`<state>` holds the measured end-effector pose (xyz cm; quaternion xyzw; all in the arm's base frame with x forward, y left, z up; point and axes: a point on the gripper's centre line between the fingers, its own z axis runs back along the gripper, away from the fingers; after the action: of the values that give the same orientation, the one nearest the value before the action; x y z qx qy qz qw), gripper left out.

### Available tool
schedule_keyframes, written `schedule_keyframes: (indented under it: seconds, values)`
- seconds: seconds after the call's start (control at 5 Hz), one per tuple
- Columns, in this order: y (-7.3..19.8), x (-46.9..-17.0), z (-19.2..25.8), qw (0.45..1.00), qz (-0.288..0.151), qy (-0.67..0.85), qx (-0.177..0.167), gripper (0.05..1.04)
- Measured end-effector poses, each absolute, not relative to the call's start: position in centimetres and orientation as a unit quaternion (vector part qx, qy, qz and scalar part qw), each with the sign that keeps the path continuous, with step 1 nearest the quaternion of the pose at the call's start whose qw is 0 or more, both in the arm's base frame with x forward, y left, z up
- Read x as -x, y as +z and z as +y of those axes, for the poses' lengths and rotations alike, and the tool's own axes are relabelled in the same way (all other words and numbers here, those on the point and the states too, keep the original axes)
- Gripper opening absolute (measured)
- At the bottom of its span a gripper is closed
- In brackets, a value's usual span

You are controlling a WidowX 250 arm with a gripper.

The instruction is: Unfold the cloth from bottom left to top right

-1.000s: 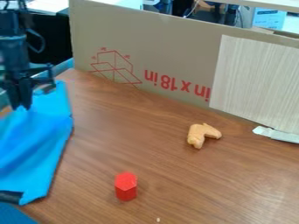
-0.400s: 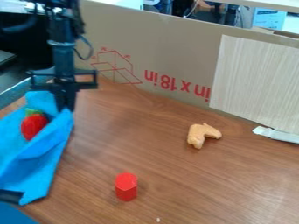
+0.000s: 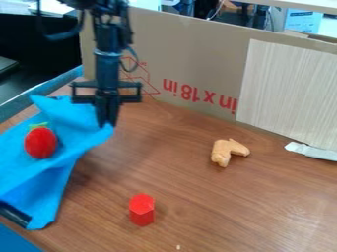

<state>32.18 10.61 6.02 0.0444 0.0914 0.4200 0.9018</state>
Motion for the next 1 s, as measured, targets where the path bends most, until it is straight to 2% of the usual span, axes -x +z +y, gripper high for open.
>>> schedule_keyframes:
  seconds: [0.4, 0.6, 1.0]
  values:
    - [5.4, -35.1, 7.7, 0.897, 0.101, 0.428, -0.042, 0.082]
    - [4.2, -36.0, 5.8, 0.898, 0.108, 0.424, -0.044, 0.082]
    - [4.6, -37.8, 2.2, 0.9, 0.103, 0.423, -0.03, 0.082]
